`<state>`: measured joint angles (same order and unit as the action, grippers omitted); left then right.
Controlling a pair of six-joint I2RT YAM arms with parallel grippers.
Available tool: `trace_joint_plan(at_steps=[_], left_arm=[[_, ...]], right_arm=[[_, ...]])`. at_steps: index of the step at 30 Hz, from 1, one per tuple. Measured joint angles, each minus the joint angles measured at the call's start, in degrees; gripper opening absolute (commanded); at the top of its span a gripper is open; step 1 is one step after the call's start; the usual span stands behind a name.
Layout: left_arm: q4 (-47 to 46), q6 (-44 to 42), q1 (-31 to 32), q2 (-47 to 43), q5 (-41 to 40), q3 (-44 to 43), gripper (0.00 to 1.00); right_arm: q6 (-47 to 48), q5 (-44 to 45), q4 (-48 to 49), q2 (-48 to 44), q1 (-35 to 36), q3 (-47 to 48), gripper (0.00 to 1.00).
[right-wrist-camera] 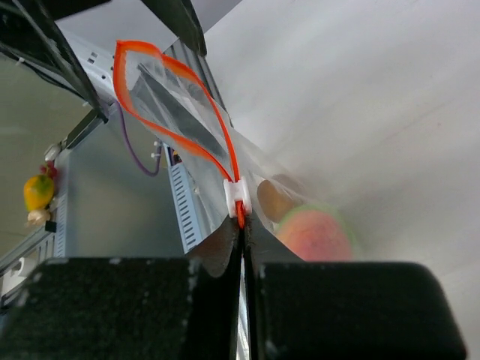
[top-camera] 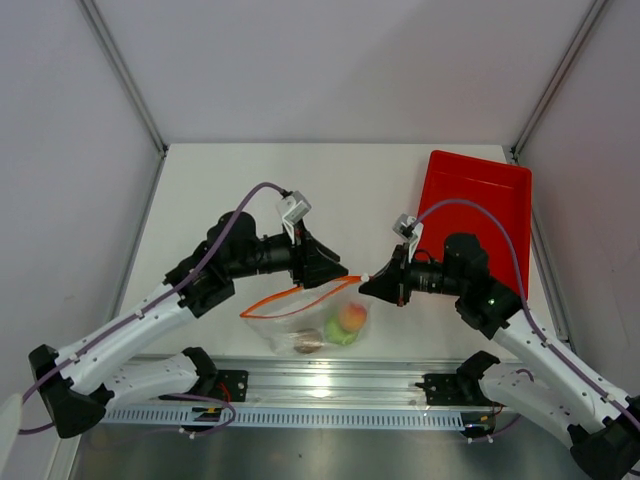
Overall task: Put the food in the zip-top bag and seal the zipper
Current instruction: Zip the zipper food storage bag at the center of the board.
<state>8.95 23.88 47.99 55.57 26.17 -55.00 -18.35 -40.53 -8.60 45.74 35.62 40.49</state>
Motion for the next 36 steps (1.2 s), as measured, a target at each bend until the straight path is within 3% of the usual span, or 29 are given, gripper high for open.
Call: trace_joint_plan(at_steps=[4, 11, 21, 25, 36], left_arm=[[-2.05, -0.07, 0.02, 2.58, 1.46, -1.05, 0.43], [-3.04, -0.07, 0.55, 5.6, 2.86, -1.05, 0.41], [-3.8, -0.46, 2.99, 7.48, 3.67, -1.05, 0.51], [-3.8, -0.46, 3.45, 8.22, 4.24, -1.05, 0.4], [-3.87, -0.44, 3.56, 9.73, 5.42, -1.05, 0.29]], right_arm=[[-1.05, -1.16, -0.07, 0.83, 0.81, 0.0, 0.0], [-2.64, -1.38, 0.31, 0.81, 2.38, 0.0, 0.0], [-3.96, -1.33, 1.33, 0.94, 2.73, 0.0, 0.0], [-4.09, -1.31, 1.6, 0.94, 2.86, 0.0, 0.0], [-4.13, -0.92, 1.62, 0.94, 2.91, 0.0, 0.0]])
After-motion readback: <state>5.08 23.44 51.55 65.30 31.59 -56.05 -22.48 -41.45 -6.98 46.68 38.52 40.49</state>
